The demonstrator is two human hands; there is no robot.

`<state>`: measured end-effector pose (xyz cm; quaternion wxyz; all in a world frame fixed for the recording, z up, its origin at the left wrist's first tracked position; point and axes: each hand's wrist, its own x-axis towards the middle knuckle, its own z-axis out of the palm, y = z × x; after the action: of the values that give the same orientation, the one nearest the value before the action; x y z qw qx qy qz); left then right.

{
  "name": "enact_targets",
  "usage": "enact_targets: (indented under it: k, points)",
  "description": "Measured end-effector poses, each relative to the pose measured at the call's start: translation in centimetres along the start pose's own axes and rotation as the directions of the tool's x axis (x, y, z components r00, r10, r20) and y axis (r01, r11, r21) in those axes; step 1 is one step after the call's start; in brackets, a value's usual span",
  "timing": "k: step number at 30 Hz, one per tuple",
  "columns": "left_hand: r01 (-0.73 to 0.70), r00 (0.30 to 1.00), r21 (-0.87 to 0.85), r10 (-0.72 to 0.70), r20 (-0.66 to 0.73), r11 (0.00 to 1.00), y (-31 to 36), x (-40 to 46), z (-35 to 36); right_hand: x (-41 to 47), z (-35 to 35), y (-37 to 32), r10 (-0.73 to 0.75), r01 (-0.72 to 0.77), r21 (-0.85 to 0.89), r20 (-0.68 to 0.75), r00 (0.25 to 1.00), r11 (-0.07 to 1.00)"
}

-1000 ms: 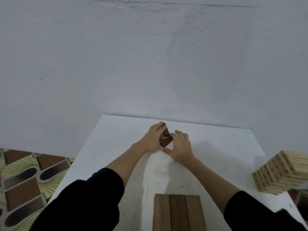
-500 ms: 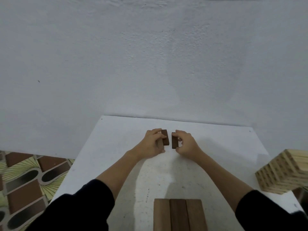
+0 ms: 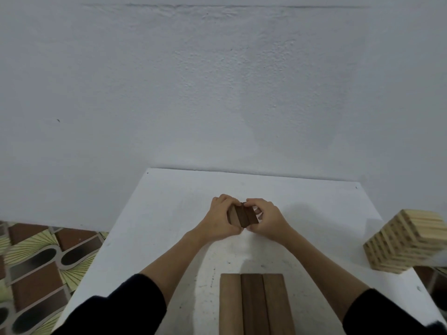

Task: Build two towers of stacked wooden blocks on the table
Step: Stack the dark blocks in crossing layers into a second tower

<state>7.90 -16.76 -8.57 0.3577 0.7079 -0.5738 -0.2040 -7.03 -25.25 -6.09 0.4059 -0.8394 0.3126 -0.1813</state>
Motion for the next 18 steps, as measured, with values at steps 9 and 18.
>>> enact_targets:
  k: [9, 18]
  points:
    - [0.089, 0.99, -0.052, -0.082, 0.116, 0.995, 0.7, -1.5, -0.5, -1.4, 1.0, 0.7, 0.042, -0.048, -0.127, -0.043, 0.998, 0.991]
    - [0.299, 0.952, -0.434, -0.297, 0.075, 0.85, 1.6, -1.6, -1.5, -1.7, 3.0, -0.8, 0.12, -0.185, -0.385, -0.187, 0.975, 0.904]
